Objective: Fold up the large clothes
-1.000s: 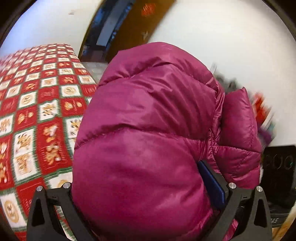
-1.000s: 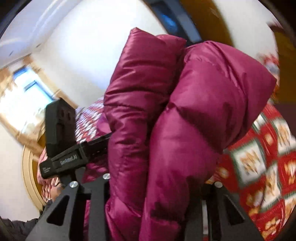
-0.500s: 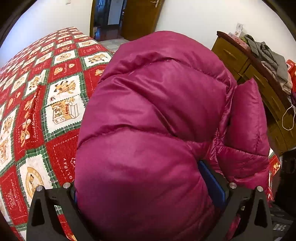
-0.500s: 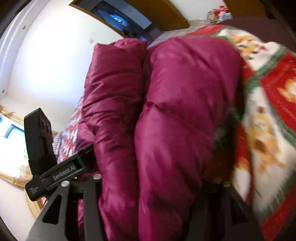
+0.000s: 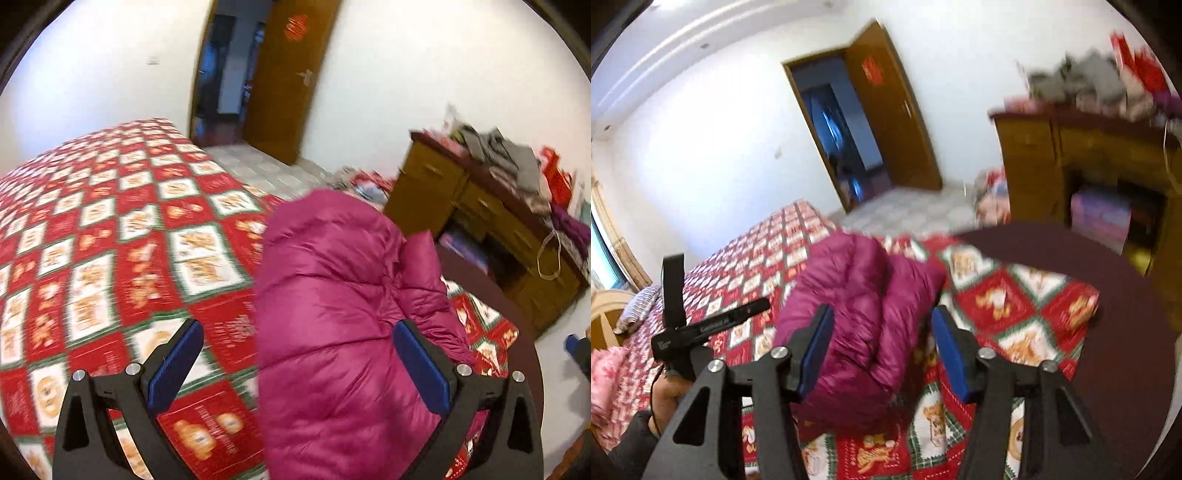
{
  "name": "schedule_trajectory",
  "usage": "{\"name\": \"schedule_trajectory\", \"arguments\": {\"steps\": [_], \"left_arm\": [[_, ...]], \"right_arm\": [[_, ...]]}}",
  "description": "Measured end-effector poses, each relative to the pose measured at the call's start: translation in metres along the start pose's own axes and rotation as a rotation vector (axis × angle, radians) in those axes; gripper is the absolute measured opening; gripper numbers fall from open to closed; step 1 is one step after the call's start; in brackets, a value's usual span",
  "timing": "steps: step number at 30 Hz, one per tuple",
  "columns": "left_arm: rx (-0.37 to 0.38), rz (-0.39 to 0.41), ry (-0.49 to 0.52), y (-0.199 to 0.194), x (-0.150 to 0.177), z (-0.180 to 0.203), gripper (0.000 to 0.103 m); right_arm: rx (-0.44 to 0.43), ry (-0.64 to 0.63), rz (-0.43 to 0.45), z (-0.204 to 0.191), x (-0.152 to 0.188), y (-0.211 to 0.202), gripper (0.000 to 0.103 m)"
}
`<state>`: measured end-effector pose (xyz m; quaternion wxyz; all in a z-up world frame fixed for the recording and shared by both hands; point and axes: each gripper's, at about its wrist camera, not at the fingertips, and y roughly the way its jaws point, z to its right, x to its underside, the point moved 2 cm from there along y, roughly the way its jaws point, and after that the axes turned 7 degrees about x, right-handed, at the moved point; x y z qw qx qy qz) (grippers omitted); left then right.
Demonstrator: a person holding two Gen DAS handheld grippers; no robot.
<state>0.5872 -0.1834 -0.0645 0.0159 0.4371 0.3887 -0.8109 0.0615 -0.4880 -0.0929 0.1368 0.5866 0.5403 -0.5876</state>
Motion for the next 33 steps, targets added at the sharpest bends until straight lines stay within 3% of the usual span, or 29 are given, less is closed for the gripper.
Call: {"name": "schedule_trajectory", "arguments": {"steps": [1, 6, 11, 15, 18, 20, 25, 33], "left_arm": [[-0.011, 0.007, -0.020, -0.008, 0.002, -0.006, 0.102], [-0.046, 0.026, -0.093, -0.045, 0.020, -0.026, 0.102], [-0.213, 0.070, 0.031, -0.081, 0.044, -0.013, 0.102], [-0.340, 0.084, 0.036, -0.113, 0.057, -0.004, 0.102], [-0.303, 0.144, 0.065, -0.142, 0.064, 0.013, 0.102], [-0.296, 0.179, 0.082, -0.159, 0.070, 0.024, 0.102], [-0.324, 0.198, 0.104, -0.181, 0.084, 0.045, 0.102], [-0.364, 0.268, 0.135, -0.215, 0.099, 0.069, 0.102]], "right_arm": [[0.000, -0.023, 0.023, -0.022, 0.002, -0.001, 0.041], [0.045, -0.154, 0.074, -0.070, 0.007, -0.002, 0.040], [0.071, -0.146, 0.084, -0.077, 0.020, -0.007, 0.041], [0.061, -0.150, 0.099, -0.081, 0.020, -0.039, 0.041], [0.087, -0.188, 0.165, -0.082, 0.022, -0.079, 0.057], [0.108, -0.215, 0.235, -0.081, 0.026, -0.108, 0.077], [0.133, -0.272, 0.403, -0.087, 0.044, -0.166, 0.102], [0.067, -0.297, 0.414, -0.097, 0.057, -0.176, 0.103]]}}
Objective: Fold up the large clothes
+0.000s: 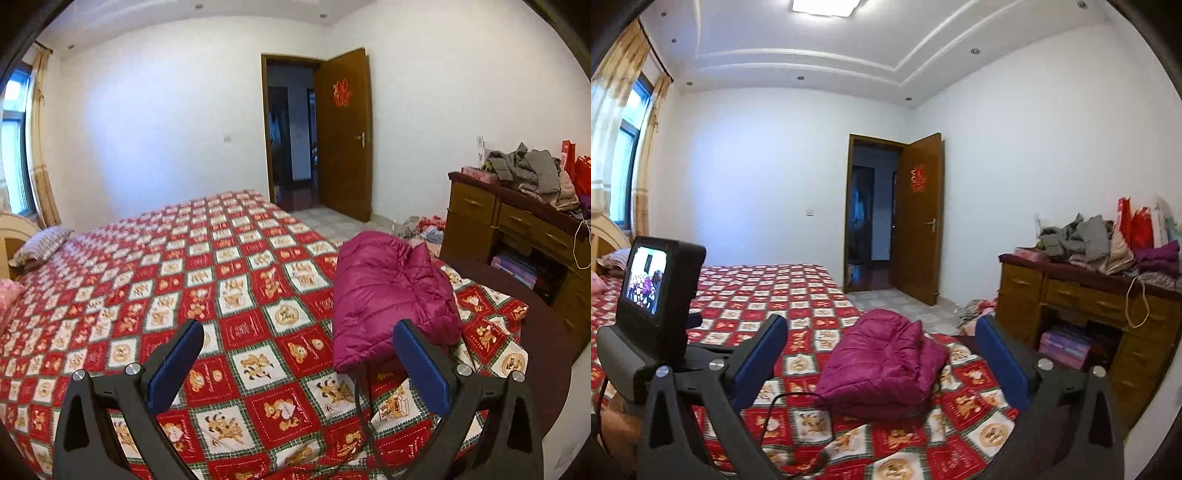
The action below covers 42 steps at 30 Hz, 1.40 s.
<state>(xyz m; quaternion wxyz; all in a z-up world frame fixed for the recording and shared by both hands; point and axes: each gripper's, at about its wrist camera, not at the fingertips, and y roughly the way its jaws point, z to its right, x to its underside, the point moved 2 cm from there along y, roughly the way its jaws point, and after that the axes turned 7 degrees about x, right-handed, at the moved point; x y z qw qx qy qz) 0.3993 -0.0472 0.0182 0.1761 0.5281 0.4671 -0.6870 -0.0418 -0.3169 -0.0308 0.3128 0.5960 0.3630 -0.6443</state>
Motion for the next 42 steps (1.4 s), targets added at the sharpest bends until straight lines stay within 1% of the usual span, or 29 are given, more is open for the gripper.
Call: {"name": "schedule_trajectory", "arguments": {"steps": [2, 4, 7, 11, 17, 24, 42], "left_arm": [[-0.017, 0.029, 0.016, -0.008, -0.003, 0.003, 0.102], [-0.016, 0.055, 0.019, -0.015, -0.005, 0.005, 0.102], [-0.007, 0.075, 0.011, -0.018, -0.005, 0.007, 0.102], [-0.035, 0.067, 0.037, -0.015, -0.003, 0.013, 0.102], [-0.006, 0.042, 0.005, -0.013, 0.000, 0.012, 0.102], [-0.011, 0.050, 0.038, -0.017, 0.001, 0.019, 0.102], [-0.010, 0.060, 0.055, -0.023, -0.003, 0.025, 0.102]], "right_arm": [[0.007, 0.027, 0.012, 0.004, 0.000, 0.001, 0.103], [0.016, 0.051, 0.020, 0.007, 0.002, 0.004, 0.103], [0.038, 0.069, -0.004, 0.011, 0.006, 0.013, 0.103], [0.048, 0.091, -0.040, 0.012, 0.009, 0.021, 0.103], [0.067, 0.123, -0.068, 0.017, 0.011, 0.022, 0.103], [0.067, 0.134, -0.096, 0.018, 0.012, 0.025, 0.103], [0.067, 0.147, -0.095, 0.021, 0.008, 0.022, 0.103]]}}
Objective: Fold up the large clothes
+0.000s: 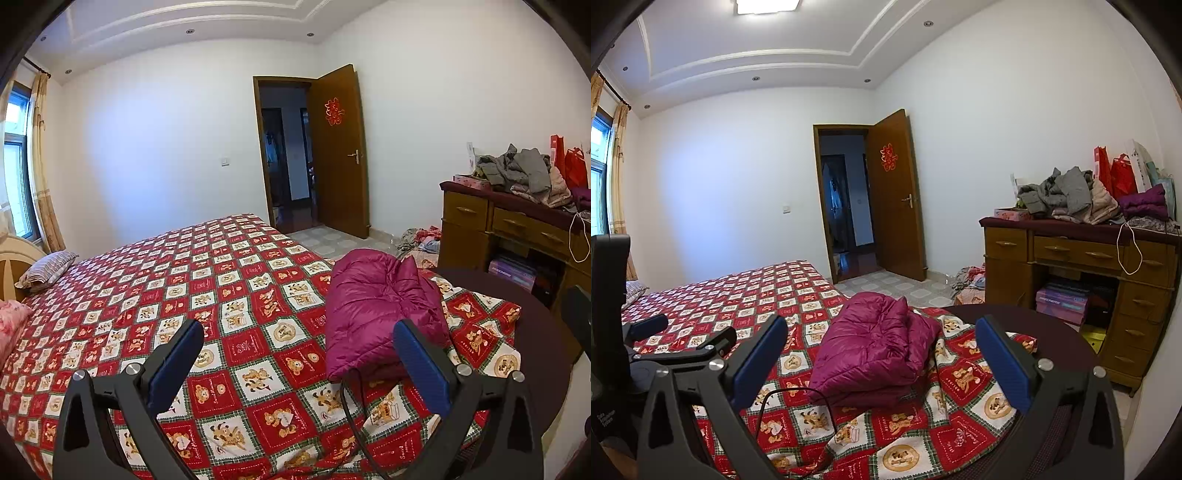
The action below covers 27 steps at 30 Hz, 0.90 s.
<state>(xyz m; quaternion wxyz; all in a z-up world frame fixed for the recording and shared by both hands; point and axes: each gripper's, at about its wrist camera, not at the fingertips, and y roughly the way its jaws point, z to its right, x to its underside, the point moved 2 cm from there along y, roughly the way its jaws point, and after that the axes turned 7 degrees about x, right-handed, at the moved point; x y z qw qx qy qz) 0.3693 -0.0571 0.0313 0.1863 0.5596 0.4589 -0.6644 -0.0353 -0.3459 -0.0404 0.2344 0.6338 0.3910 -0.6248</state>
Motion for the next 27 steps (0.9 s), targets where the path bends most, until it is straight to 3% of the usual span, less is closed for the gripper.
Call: {"name": "schedule_trajectory", "arguments": {"steps": [27], "left_arm": [[-0.005, 0.015, -0.005, -0.0032, -0.0008, -0.0021, 0.102]], "right_arm": [[0.001, -0.004, 0.000, -0.0034, -0.0001, -0.0022, 0.103]]}}
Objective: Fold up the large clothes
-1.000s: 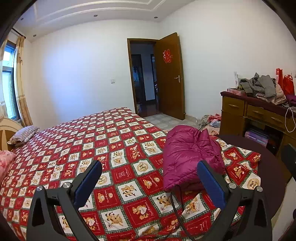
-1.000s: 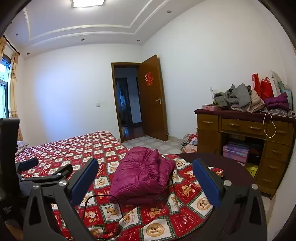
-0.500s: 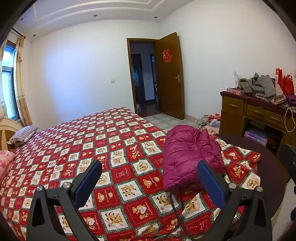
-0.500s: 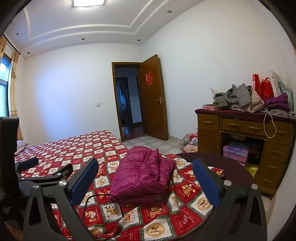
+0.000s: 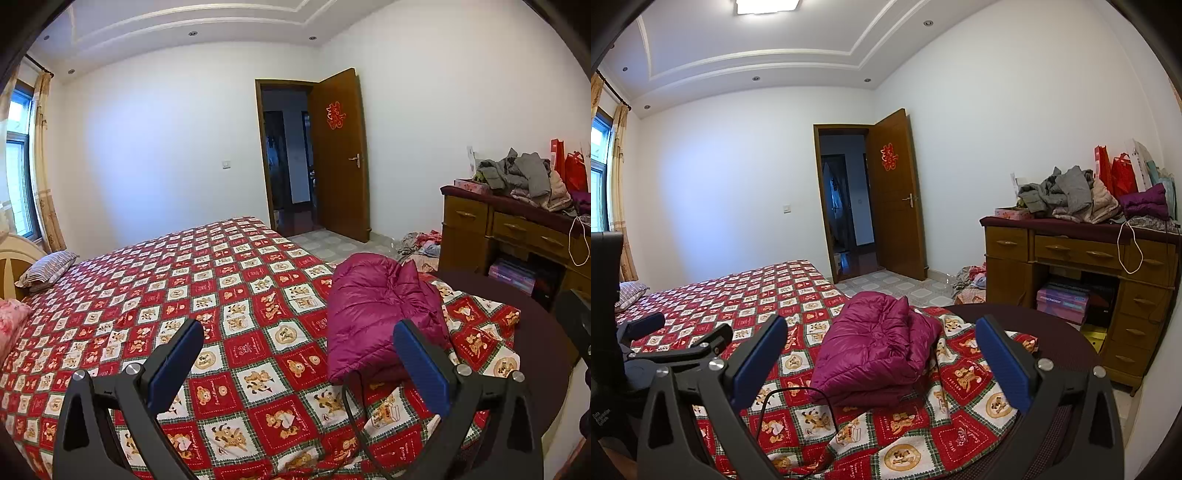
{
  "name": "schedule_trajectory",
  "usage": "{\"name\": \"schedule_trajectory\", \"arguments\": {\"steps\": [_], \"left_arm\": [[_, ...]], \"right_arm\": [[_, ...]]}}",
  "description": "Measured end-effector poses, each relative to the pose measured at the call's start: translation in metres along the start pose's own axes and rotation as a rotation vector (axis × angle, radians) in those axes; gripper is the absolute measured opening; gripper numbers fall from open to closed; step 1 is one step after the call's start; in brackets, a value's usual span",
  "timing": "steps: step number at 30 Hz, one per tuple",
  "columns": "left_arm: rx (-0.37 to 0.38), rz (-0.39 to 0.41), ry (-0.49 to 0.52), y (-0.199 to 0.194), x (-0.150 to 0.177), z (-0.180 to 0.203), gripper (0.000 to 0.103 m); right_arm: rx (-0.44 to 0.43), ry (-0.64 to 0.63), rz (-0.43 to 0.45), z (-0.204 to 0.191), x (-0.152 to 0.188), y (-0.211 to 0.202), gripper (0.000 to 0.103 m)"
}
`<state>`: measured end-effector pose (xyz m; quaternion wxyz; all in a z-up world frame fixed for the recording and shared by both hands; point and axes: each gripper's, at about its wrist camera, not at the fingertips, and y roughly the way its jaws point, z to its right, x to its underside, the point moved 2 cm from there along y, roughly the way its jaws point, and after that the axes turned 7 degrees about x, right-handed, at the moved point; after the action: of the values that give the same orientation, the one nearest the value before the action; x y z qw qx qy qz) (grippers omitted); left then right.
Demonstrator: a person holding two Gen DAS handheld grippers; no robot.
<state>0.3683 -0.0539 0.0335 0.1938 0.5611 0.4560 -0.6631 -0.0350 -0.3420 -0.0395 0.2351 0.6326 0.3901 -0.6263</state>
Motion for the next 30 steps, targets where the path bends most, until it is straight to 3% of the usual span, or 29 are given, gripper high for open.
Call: {"name": "schedule_trajectory", "arguments": {"steps": [14, 25, 30], "left_arm": [[0.009, -0.016, -0.015, 0.002, 0.000, -0.003, 0.102], [-0.026, -0.015, -0.023, 0.005, -0.002, -0.012, 0.102], [0.036, 0.001, -0.031, 0.003, -0.004, -0.013, 0.102]], "right_arm": [[0.001, 0.001, 0.000, 0.000, 0.000, 0.000, 0.103], [0.002, 0.000, 0.002, -0.002, 0.001, -0.002, 0.103], [-0.002, -0.001, 0.003, -0.002, 0.000, -0.001, 0.103]]}}
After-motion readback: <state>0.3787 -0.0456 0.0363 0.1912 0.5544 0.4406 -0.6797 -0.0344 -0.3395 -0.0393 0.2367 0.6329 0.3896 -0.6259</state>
